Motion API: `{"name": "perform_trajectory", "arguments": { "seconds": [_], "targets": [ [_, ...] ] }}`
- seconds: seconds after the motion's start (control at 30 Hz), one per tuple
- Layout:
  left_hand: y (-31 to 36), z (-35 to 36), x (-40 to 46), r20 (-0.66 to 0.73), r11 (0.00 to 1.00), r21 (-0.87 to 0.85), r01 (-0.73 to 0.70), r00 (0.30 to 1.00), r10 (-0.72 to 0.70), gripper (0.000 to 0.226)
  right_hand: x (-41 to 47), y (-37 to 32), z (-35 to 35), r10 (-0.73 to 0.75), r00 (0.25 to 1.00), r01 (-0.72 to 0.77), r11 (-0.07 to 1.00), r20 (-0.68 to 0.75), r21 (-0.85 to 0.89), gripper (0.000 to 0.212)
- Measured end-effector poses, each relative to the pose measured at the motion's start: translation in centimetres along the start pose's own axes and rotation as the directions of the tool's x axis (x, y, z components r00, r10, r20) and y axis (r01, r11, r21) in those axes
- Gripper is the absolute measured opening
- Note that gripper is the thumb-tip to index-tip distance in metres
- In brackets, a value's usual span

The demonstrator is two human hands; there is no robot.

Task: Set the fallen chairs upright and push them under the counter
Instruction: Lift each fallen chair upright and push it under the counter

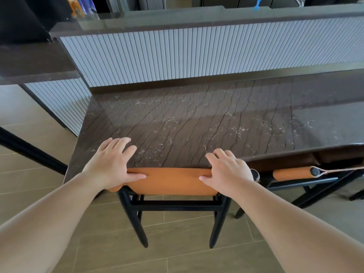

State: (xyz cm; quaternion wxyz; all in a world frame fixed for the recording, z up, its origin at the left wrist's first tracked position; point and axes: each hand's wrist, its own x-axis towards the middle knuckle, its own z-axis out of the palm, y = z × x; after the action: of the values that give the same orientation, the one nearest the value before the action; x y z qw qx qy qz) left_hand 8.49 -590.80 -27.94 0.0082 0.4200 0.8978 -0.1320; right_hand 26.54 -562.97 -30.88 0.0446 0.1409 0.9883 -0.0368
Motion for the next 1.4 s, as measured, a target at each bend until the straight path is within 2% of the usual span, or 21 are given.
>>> {"name": "perform_trajectory", "arguments": {
  "seconds": [0.13, 0.27, 0.57, 0.83, 1.13, 1.33, 1.4],
  "targets": [
    [0.0, 0.5, -0.3, -0.043, 0.998, -0.046, 0.039, 0.998, -0.041, 0.105, 0.1, 0.0, 0.1, 0.007, 1.0, -0.007, 1.0, -0.016, -0.02, 0.066],
    [0.6, 0.7, -0.6, -0.068, 0.993, -0.086, 0.079, 0.994, -0.085, 0.105, -0.1, 0.6, 0.5, -0.063, 0.996, 0.057, 0.995, -0.068, -0.086, 0.066],
    [4.7, 2.3, -1.1, -0.111, 0.987, -0.066, 0.145, 0.982, -0.152, 0.098, -0.5, 4.2, 1.0, -0.105, 0.987, 0.087, 0.986, -0.123, -0.144, 0.071],
    [4.8, 2.4, -1.0, -0.134, 0.988, -0.061, 0.143, 0.979, -0.15, 0.099, -0.4, 4.1, 0.8, -0.127, 0.987, 0.115, 0.986, -0.098, -0.124, 0.07],
    [3.9, 3.5, -3.0, -0.03, 0.957, -0.182, 0.224, 0.972, -0.233, 0.106, -1.3, 2.5, 1.7, -0.189, 0.967, 0.169, 0.977, -0.17, -0.127, 0.064],
    [8.1, 6.6, -5.4, -0.027, 0.949, -0.188, 0.254, 0.964, -0.264, 0.098, -2.7, 4.1, 4.3, -0.207, 0.971, 0.192, 0.973, -0.121, -0.124, 0.062],
    [9.5, 7.5, -5.5, -0.067, 0.95, -0.201, 0.239, 0.964, -0.257, 0.092, -3.1, 5.2, 5.2, -0.197, 0.973, 0.185, 0.977, -0.117, -0.104, 0.061]
  ]
}}
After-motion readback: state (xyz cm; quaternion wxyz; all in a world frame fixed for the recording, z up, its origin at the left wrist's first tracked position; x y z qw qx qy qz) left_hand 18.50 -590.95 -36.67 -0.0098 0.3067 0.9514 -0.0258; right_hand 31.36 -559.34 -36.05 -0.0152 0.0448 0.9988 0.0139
